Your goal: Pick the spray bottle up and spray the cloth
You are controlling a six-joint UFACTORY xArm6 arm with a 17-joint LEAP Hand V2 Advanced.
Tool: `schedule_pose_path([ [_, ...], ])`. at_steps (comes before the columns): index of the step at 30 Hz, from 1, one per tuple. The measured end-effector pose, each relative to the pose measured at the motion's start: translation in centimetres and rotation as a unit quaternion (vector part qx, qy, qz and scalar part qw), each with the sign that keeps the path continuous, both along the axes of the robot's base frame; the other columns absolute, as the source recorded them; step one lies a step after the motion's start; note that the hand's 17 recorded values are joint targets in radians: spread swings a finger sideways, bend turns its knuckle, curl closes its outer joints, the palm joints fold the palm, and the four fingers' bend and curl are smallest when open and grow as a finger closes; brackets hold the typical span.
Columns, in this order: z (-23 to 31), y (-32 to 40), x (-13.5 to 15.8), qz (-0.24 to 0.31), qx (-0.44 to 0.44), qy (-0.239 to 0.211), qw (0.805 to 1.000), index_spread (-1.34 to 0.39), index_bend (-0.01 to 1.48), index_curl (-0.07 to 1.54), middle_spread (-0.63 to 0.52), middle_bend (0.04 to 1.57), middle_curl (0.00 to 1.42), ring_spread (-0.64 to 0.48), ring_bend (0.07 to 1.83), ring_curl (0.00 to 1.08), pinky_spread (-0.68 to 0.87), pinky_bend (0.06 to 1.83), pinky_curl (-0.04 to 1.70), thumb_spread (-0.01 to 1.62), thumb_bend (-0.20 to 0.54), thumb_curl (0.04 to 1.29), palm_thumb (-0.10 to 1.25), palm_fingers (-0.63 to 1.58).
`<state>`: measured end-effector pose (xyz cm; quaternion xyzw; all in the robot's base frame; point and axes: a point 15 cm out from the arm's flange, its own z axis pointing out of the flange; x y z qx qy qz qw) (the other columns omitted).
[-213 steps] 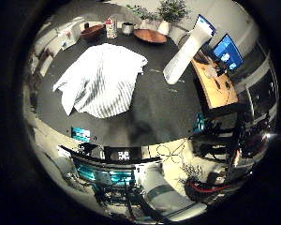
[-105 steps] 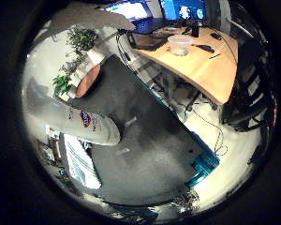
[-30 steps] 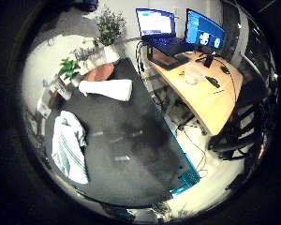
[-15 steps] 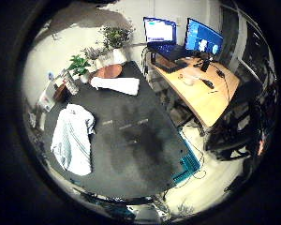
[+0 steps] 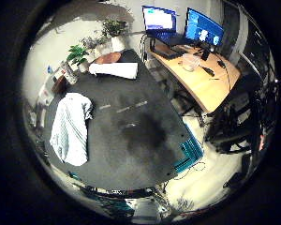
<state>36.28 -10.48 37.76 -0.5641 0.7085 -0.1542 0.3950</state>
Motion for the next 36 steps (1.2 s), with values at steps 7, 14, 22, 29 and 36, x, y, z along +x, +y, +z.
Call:
schedule_pose_path([
  [7,0.9,-4.1,3.3,-0.008,-0.054,0.023,0.998,-0.34,0.18,0.31,0.06,0.19,0.32,0.24,0.47,0.18,0.58,0.95,0.09,0.96,-0.031,0.37,0.44,0.34],
  [14,0.2,-10.4,10.1,0.008,-0.09,0.074,0.993,-0.34,0.17,0.3,0.05,0.2,0.31,0.24,0.48,0.17,0.58,1.01,0.09,0.95,-0.033,0.37,0.42,0.33],
  [22,-2.3,-17.3,14.7,0.031,-0.094,0.133,0.986,-0.32,0.17,0.3,0.05,0.2,0.32,0.24,0.51,0.17,0.58,1.05,0.07,0.94,-0.032,0.36,0.4,0.33],
  [29,-5.6,-17.5,19.2,0.063,-0.091,0.146,0.983,-0.32,0.17,0.3,0.02,0.2,0.32,0.24,0.54,0.18,0.57,1.09,0.05,0.94,-0.032,0.36,0.4,0.34],
  [36,-6.4,-12.2,24.2,0.101,-0.095,0.138,0.981,-0.31,0.18,0.3,0.01,0.2,0.32,0.23,0.55,0.17,0.57,1.1,0.03,0.94,-0.032,0.37,0.4,0.35],
])
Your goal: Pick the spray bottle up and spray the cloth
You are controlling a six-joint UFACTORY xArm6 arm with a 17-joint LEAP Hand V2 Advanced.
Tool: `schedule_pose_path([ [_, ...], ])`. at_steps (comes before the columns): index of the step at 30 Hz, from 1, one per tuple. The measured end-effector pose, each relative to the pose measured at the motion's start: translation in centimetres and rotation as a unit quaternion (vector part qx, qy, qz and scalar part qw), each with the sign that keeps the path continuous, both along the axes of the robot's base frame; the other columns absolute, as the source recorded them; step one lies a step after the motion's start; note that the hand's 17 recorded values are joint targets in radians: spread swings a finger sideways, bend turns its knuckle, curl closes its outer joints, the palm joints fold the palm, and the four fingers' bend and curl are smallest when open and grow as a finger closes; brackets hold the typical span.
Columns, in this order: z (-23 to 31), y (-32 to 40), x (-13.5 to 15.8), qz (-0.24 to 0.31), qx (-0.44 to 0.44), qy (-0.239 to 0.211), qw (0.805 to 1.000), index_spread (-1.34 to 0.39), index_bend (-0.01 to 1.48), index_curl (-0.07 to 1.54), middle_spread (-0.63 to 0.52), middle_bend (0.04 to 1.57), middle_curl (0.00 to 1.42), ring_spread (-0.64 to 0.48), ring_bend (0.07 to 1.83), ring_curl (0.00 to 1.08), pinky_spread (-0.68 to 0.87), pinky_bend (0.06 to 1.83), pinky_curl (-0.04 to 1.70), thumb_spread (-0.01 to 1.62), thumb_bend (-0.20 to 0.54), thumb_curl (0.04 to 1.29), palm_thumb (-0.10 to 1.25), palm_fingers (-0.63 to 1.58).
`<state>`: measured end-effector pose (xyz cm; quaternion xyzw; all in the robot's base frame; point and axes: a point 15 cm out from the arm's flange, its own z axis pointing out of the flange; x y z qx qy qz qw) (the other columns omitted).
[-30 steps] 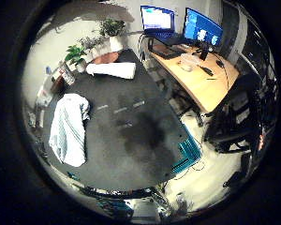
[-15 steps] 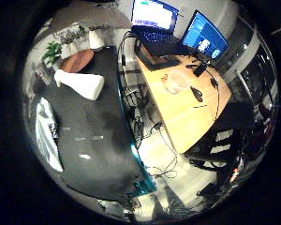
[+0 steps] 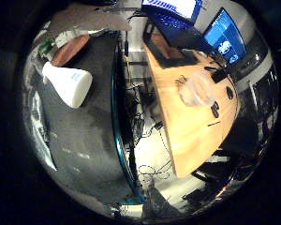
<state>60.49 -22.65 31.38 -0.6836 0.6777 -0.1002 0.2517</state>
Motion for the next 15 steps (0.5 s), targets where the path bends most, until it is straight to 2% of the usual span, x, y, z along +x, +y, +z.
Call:
schedule_pose_path([
  [9,2.5,7.2,4.3,0.025,-0.007,-0.018,1.0,-0.32,0.18,0.31,0.01,0.21,0.33,0.23,0.56,0.16,0.6,1.13,0.01,0.94,-0.031,0.37,0.41,0.39],
  [15,0.3,10.1,6.3,0.03,-0.026,0.0,0.999,-0.32,0.18,0.31,0.01,0.2,0.33,0.23,0.56,0.15,0.6,1.15,0.0,0.94,-0.031,0.37,0.42,0.39],
])
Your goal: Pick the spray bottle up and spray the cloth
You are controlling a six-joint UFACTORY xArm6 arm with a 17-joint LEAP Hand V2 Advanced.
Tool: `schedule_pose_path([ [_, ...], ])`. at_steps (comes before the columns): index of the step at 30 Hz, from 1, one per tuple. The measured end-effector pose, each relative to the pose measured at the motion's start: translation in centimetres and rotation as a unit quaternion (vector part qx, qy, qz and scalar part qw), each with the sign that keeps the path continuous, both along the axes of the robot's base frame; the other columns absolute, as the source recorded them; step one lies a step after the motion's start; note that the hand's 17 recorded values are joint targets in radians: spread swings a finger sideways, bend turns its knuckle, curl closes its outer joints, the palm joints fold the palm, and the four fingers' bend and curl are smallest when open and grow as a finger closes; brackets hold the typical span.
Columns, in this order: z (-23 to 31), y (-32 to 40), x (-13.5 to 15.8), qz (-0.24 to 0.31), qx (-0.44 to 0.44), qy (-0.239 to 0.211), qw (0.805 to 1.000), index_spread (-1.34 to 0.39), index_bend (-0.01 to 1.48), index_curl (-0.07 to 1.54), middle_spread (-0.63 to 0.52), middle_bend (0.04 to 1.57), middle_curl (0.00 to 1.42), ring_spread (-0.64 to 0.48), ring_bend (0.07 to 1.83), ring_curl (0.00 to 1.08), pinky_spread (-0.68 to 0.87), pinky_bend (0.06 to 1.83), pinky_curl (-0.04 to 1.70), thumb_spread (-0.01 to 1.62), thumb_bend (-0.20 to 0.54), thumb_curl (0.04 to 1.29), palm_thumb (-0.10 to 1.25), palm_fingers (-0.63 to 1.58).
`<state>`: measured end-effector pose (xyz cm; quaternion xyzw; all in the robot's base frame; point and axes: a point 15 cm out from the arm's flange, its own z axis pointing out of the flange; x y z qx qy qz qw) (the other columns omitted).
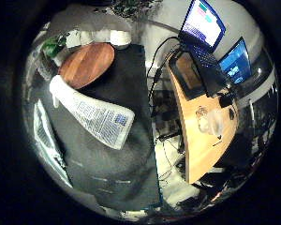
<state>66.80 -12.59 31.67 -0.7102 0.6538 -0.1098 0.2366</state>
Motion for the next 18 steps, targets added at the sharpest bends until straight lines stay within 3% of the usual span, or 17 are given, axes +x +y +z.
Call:
schedule_pose_path([
  [14,-10.8,1.7,1.8,0.008,-0.006,0.049,0.999,-0.32,0.17,0.3,0.0,0.22,0.33,0.21,0.63,0.15,0.59,1.18,0.0,0.94,-0.03,0.37,0.41,0.45],
  [16,-11.5,1.4,2.1,0.004,-0.008,0.047,0.999,-0.36,0.17,0.29,-0.06,0.27,0.33,0.09,0.75,0.17,0.53,1.17,-0.01,0.94,-0.004,0.39,0.49,0.62],
  [17,-11.5,1.2,2.3,-0.001,-0.009,0.043,0.999,-0.43,0.2,0.29,-0.17,0.37,0.36,-0.09,0.91,0.2,0.39,1.11,-0.03,0.95,0.015,0.41,0.59,0.85],
  [18,-11.5,0.9,2.6,-0.009,-0.009,0.036,0.999,-0.47,0.18,0.29,-0.25,0.46,0.38,-0.21,0.98,0.22,0.19,1.11,-0.02,0.95,0.042,0.43,0.68,1.05],
])
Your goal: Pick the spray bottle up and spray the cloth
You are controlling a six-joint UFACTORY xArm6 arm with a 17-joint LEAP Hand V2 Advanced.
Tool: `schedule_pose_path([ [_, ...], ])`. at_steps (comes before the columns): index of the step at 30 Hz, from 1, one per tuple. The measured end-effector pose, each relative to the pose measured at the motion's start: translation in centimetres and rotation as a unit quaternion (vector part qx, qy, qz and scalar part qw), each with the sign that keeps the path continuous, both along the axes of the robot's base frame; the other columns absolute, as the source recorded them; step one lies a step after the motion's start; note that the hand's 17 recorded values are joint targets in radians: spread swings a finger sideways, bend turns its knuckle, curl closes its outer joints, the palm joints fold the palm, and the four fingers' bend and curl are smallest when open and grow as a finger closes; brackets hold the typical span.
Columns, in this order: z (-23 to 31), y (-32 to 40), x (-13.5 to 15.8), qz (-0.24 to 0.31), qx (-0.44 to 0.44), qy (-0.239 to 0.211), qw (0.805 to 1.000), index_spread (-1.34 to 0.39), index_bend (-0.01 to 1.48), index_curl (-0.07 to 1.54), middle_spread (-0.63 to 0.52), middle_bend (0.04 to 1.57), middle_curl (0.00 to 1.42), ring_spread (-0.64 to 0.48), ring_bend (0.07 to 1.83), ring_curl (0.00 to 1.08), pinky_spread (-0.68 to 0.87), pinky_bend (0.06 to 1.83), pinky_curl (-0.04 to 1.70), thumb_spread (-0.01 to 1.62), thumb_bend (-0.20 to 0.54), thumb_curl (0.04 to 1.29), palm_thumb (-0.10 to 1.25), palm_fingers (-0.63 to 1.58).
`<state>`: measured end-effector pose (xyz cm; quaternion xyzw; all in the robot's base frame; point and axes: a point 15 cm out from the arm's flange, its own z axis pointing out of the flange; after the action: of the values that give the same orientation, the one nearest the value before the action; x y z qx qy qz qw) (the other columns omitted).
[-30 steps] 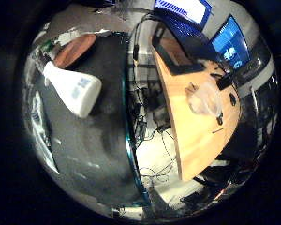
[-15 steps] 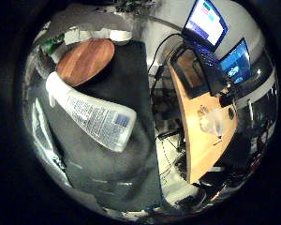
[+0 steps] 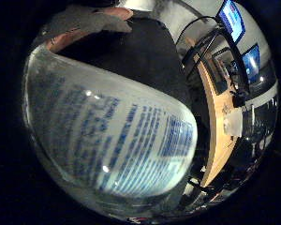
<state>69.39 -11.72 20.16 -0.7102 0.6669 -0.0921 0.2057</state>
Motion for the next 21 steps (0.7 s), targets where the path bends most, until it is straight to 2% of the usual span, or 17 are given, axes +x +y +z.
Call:
schedule_pose_path([
  [2,0.1,-0.9,0.5,-0.023,0.0,-0.014,1.0,-0.53,0.28,0.36,-0.36,0.63,0.46,-0.34,1.05,0.3,-0.2,1.09,0.01,0.88,0.04,0.48,0.8,1.27],
  [3,0.4,-1.7,0.8,-0.035,-0.003,-0.024,0.999,-0.55,0.33,0.39,-0.38,0.73,0.5,-0.36,1.1,0.33,-0.38,1.09,0.03,0.86,0.02,0.49,0.85,1.31],
  [6,1.2,-3.2,1.1,-0.053,-0.005,-0.039,0.998,-0.57,0.37,0.43,-0.37,0.92,0.56,-0.34,1.17,0.39,-0.58,1.07,0.08,0.91,0.001,0.5,0.94,1.34],
  [9,2.4,-3.4,1.2,-0.062,-0.002,-0.045,0.997,-0.57,0.4,0.46,-0.34,1.0,0.58,-0.32,1.22,0.43,-0.63,1.1,0.15,0.92,-0.019,0.49,0.98,1.33],
  [13,4.2,-4.1,0.8,-0.069,0.001,-0.05,0.996,-0.57,0.42,0.49,-0.31,1.05,0.57,-0.3,1.26,0.46,-0.62,1.13,0.23,0.9,-0.021,0.49,0.99,1.31],
  [21,7.4,-3.0,-1.2,-0.071,0.033,-0.028,0.997,-0.57,0.41,0.53,-0.29,1.12,0.57,-0.27,1.3,0.48,-0.57,1.14,0.34,0.89,-0.021,0.49,0.99,1.3],
])
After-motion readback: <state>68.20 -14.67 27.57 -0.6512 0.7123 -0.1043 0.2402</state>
